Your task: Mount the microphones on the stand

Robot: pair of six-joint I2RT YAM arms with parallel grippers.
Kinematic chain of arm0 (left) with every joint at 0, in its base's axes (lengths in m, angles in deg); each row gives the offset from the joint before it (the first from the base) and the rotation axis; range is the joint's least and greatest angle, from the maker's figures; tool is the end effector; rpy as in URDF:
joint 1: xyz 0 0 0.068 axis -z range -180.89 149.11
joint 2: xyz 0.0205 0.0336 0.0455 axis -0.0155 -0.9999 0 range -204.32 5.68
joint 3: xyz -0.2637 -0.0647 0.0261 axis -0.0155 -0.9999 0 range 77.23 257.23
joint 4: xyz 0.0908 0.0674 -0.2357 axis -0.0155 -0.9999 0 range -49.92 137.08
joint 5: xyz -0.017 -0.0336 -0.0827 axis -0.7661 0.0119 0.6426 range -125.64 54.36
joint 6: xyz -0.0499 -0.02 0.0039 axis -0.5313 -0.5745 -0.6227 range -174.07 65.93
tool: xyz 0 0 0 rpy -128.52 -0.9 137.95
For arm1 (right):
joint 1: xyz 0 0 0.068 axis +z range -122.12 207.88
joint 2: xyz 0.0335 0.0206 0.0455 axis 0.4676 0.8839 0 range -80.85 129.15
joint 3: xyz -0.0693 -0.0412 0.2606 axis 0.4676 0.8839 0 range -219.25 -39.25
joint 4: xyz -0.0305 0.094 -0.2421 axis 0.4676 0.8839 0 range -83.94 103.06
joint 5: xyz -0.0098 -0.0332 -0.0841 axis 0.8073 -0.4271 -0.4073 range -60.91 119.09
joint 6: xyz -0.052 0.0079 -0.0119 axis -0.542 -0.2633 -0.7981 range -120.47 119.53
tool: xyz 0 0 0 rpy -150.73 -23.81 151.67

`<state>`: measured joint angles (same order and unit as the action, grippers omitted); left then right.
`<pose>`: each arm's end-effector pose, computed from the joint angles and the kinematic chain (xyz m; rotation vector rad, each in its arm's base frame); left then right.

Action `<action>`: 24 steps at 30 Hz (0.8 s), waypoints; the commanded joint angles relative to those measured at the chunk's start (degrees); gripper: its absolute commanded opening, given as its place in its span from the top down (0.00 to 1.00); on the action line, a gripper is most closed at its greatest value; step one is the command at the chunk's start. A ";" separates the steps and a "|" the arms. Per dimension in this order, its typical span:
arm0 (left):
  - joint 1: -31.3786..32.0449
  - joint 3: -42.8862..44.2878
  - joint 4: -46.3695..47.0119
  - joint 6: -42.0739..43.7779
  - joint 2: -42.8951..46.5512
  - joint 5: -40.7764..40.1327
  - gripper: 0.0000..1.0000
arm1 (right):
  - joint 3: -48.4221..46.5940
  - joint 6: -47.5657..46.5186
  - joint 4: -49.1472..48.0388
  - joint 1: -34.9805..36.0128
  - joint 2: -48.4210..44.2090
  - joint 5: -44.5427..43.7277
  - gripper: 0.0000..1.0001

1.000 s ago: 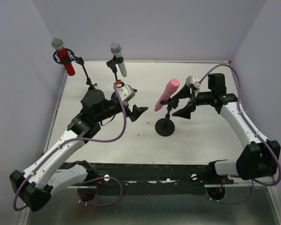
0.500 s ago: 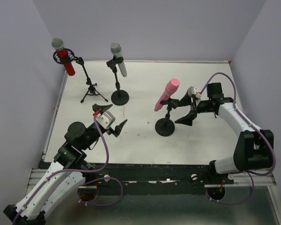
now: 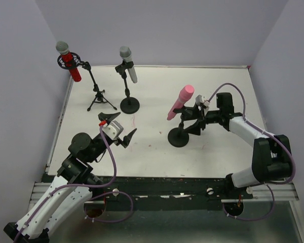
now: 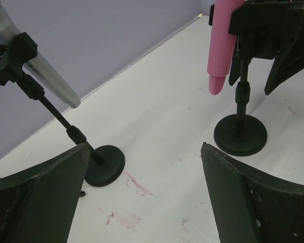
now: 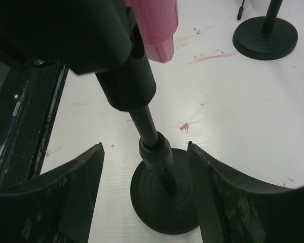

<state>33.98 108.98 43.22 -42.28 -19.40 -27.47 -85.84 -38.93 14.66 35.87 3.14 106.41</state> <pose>0.1007 -0.0763 0.3188 0.7127 1.3625 -0.4294 0.2728 0.0733 0.2160 -1.2465 1.4268 1.2001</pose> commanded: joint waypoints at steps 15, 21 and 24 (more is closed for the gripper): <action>-1.30 -0.46 2.01 0.25 1.08 -3.15 0.01 | -2.45 14.71 -19.21 7.13 3.38 -2.87 0.90; -1.82 -1.25 2.89 0.60 1.44 -4.82 0.01 | -8.94 26.32 -33.38 9.41 9.16 -4.19 0.95; -2.09 -1.51 3.24 0.86 1.70 -5.96 0.01 | -17.80 29.74 -34.26 10.64 16.01 -5.07 0.96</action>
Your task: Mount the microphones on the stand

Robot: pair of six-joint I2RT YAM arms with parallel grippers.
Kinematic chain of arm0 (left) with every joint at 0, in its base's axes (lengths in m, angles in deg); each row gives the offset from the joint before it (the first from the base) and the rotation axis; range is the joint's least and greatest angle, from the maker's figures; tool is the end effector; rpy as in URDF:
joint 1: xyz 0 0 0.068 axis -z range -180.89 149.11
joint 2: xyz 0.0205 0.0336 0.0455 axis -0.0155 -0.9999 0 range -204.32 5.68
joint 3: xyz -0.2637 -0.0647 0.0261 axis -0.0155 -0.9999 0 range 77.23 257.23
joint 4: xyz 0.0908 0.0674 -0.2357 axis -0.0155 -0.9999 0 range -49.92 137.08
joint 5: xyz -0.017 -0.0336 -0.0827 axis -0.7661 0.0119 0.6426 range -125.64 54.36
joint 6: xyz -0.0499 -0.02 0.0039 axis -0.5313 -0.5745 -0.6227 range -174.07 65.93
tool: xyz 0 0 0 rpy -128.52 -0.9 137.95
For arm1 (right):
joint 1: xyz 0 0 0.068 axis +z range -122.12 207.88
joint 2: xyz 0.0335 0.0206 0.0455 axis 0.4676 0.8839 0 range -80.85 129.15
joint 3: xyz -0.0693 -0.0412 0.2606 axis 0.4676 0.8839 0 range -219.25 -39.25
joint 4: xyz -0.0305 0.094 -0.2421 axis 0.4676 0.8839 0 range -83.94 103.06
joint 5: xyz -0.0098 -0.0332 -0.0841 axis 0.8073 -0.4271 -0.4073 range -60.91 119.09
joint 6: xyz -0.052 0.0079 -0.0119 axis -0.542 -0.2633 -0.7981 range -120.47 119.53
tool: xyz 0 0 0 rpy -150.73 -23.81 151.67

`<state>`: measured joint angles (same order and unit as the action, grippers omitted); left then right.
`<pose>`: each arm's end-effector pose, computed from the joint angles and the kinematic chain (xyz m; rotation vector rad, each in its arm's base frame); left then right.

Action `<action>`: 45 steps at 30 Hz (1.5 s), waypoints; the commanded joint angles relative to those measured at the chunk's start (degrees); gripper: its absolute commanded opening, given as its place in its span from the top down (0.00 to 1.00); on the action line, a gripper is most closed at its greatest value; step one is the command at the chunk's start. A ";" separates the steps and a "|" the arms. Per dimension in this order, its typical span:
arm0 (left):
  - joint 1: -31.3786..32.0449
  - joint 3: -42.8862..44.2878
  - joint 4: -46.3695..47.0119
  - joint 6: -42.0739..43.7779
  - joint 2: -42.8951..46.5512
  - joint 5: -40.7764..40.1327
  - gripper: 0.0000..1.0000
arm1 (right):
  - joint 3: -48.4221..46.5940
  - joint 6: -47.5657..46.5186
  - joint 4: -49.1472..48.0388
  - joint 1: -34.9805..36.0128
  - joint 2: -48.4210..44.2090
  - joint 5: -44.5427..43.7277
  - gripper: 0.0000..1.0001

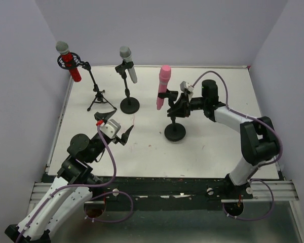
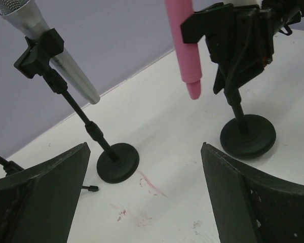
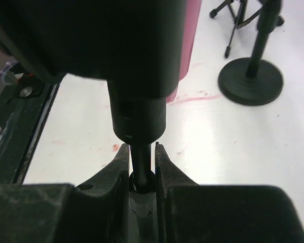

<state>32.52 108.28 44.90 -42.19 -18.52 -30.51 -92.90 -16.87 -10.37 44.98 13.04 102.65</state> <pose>0.1020 -0.0711 0.3194 0.6442 1.3553 -0.3697 0.3156 0.1328 0.2305 -1.2613 1.3653 1.2557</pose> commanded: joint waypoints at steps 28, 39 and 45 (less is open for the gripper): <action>-5.63 -2.04 4.11 0.51 -0.58 -3.90 0.01 | -42.16 14.73 -15.92 5.22 35.58 -8.79 0.87; -5.72 -1.87 3.76 -0.10 0.56 -2.23 0.01 | -32.93 8.05 -9.60 5.05 30.13 -11.86 0.44; -5.72 -1.43 3.05 -1.77 1.35 -0.73 0.01 | -27.49 14.12 -10.03 3.12 26.10 -15.19 0.06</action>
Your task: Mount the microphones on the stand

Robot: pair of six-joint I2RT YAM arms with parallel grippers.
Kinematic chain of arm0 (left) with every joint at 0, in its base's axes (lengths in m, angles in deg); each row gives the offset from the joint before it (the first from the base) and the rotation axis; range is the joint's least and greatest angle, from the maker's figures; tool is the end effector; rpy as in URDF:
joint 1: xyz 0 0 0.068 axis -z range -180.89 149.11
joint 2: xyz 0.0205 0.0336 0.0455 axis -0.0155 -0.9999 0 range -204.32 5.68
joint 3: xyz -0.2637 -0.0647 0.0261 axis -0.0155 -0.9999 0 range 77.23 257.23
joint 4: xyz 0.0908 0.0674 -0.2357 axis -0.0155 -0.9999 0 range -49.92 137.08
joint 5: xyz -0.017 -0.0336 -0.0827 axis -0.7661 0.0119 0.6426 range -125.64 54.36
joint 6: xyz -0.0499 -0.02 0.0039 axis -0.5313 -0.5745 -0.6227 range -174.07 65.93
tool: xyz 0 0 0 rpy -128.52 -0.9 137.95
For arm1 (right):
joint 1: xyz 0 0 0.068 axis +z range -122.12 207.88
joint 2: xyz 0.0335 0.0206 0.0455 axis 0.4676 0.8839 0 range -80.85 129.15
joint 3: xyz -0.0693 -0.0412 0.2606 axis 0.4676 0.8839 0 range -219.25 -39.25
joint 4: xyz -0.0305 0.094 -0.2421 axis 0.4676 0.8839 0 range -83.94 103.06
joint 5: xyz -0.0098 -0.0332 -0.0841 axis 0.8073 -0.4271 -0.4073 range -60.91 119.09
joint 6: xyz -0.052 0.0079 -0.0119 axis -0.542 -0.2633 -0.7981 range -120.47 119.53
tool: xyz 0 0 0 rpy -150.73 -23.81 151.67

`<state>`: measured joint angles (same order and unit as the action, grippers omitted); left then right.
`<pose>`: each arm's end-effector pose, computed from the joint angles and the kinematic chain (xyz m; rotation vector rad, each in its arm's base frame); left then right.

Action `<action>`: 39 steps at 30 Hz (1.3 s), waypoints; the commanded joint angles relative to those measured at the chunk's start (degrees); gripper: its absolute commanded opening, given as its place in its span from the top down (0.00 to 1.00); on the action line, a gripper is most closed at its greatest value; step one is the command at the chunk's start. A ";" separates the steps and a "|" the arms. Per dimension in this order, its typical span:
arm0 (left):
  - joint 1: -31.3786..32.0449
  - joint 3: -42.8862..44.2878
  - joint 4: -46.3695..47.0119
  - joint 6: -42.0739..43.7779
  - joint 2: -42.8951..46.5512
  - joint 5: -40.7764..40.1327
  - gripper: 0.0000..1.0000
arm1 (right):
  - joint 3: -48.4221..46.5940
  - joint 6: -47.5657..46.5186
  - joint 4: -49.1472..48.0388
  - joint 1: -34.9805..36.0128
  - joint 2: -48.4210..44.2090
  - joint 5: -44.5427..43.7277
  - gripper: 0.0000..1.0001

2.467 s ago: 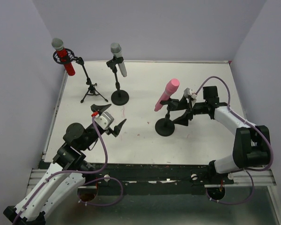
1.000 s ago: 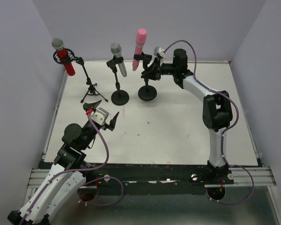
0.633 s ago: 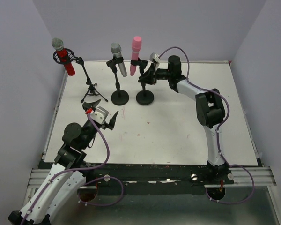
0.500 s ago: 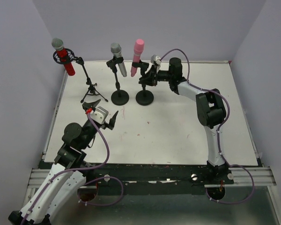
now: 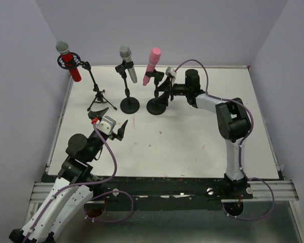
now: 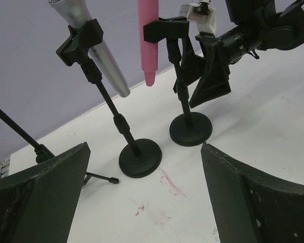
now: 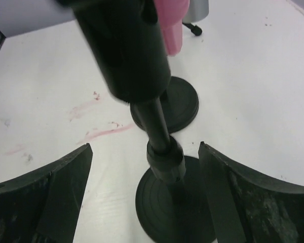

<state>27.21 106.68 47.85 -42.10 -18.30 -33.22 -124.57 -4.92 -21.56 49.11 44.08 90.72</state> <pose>0.1102 -0.0605 0.3157 0.5348 1.3663 -0.2601 0.4428 0.2055 0.2011 -1.1305 1.4147 1.1549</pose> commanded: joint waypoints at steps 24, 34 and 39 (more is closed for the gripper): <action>-19.22 4.66 -12.47 -25.07 1.03 10.34 0.01 | 25.29 15.34 47.73 -25.36 -75.60 -45.25 0.00; -18.52 2.80 -11.59 -23.57 3.95 11.21 0.01 | 30.02 6.30 52.33 -26.77 -85.89 -41.16 0.00; -18.34 1.58 -12.11 -22.78 5.53 10.07 0.01 | 36.53 7.53 44.95 -27.12 -86.34 -40.45 0.00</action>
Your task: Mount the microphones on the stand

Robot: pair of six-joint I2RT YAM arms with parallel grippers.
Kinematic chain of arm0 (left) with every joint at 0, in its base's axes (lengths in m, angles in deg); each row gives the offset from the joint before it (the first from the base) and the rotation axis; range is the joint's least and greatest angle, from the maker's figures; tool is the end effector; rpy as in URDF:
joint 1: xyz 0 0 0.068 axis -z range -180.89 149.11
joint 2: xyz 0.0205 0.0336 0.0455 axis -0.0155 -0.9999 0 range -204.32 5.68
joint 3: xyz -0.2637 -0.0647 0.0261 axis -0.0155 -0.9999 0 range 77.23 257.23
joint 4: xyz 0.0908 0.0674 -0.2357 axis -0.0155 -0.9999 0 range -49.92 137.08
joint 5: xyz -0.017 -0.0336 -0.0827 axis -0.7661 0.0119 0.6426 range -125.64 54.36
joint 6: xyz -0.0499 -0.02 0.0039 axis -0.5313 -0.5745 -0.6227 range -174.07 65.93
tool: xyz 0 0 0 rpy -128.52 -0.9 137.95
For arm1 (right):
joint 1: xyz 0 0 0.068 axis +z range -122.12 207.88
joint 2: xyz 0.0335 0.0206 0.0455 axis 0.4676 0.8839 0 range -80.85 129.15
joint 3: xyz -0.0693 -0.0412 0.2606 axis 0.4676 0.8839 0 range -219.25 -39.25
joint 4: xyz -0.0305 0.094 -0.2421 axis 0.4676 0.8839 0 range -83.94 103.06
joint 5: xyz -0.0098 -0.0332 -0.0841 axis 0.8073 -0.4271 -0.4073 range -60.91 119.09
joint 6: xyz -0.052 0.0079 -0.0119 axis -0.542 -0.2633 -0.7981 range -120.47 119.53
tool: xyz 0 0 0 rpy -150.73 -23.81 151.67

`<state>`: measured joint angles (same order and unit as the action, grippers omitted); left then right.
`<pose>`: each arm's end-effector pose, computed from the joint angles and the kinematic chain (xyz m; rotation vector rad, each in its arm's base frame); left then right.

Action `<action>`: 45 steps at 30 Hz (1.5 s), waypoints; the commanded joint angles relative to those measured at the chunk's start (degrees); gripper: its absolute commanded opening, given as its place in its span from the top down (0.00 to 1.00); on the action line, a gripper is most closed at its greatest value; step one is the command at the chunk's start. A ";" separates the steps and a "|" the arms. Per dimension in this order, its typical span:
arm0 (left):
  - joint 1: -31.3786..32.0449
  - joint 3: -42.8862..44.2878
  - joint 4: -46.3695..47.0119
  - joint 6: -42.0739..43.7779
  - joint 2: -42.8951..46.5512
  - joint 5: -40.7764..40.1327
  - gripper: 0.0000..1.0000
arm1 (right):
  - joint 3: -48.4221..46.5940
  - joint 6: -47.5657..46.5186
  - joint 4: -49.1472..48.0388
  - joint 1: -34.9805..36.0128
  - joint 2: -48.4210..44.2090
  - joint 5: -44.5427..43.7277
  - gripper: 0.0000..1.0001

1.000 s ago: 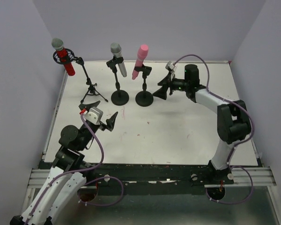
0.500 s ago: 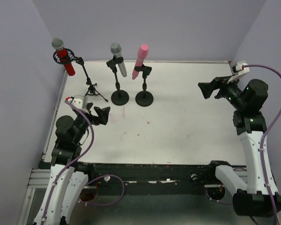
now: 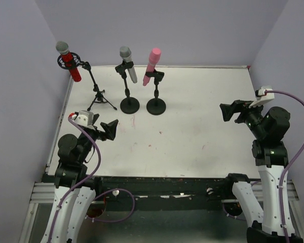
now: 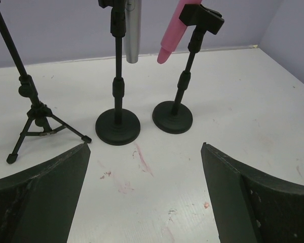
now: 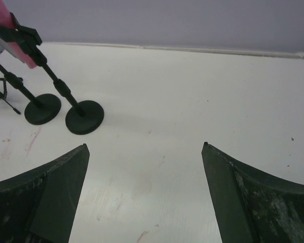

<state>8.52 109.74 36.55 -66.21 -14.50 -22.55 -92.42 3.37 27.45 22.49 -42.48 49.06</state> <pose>0.1045 -0.0255 0.3189 0.1462 1.5525 -0.4732 0.1418 -0.0013 0.3857 -0.1265 1.6814 0.2732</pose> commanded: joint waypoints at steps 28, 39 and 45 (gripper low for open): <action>0.70 -2.37 0.33 2.21 -0.38 -1.30 0.01 | 11.33 -3.04 -9.17 -0.50 3.73 -0.63 0.00; 0.70 -2.45 0.68 2.03 -0.21 -0.25 0.01 | 11.24 -3.31 -8.38 -0.59 4.34 -1.24 0.00; 0.70 -2.37 0.42 2.03 0.06 -0.34 0.01 | 11.24 -3.22 -8.38 -0.50 4.43 -1.16 0.00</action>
<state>9.00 107.67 36.60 -64.59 -14.79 -23.14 -80.37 0.94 19.01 22.19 -38.00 47.79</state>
